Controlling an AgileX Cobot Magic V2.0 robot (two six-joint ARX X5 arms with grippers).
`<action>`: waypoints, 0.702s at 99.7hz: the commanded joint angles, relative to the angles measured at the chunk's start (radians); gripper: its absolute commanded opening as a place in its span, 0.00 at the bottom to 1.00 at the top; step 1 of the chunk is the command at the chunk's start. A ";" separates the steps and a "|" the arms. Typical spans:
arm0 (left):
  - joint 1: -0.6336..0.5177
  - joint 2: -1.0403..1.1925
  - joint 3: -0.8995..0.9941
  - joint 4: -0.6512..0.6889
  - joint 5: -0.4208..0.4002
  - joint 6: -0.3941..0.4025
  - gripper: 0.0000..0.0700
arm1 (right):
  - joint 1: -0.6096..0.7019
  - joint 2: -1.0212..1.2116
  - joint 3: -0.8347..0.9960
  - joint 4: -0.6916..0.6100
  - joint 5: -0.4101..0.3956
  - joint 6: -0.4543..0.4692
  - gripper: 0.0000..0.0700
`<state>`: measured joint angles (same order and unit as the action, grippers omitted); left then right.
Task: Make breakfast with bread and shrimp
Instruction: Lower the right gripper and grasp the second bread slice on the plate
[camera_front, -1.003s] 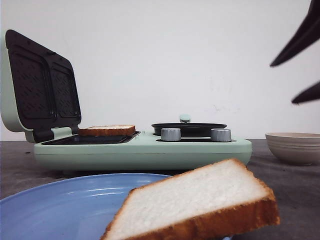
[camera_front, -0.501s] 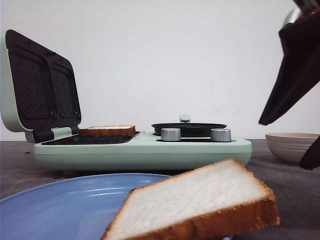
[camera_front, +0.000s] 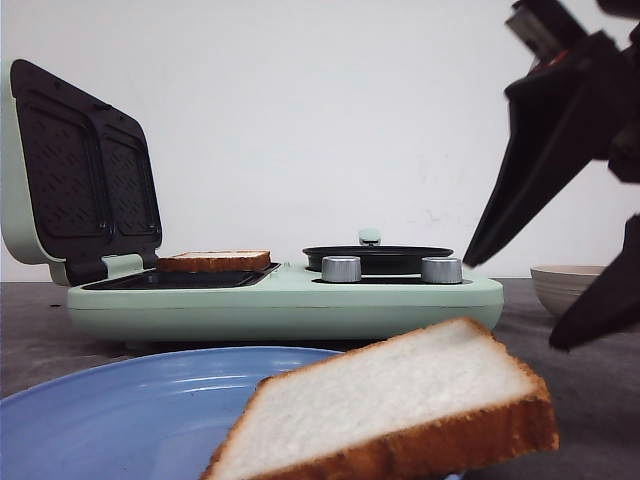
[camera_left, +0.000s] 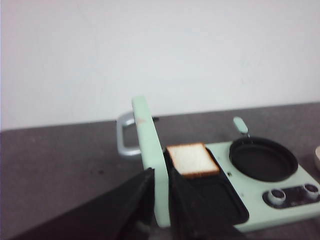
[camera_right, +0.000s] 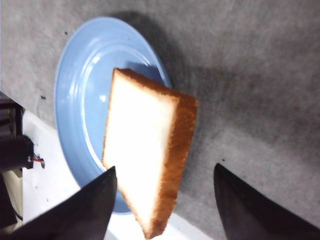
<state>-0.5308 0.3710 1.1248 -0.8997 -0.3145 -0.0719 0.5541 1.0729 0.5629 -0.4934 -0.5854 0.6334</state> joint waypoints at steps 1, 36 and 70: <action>-0.005 0.000 0.011 0.021 0.001 -0.027 0.00 | 0.029 0.031 0.017 0.015 0.000 0.011 0.59; -0.006 0.000 0.008 0.081 0.001 -0.023 0.00 | 0.092 0.169 0.017 0.129 0.028 0.060 0.59; -0.005 0.000 0.008 0.080 0.001 -0.018 0.00 | 0.093 0.205 0.017 0.167 0.063 0.081 0.15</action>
<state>-0.5308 0.3710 1.1221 -0.8310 -0.3145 -0.0925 0.6395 1.2701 0.5655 -0.3416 -0.5304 0.6968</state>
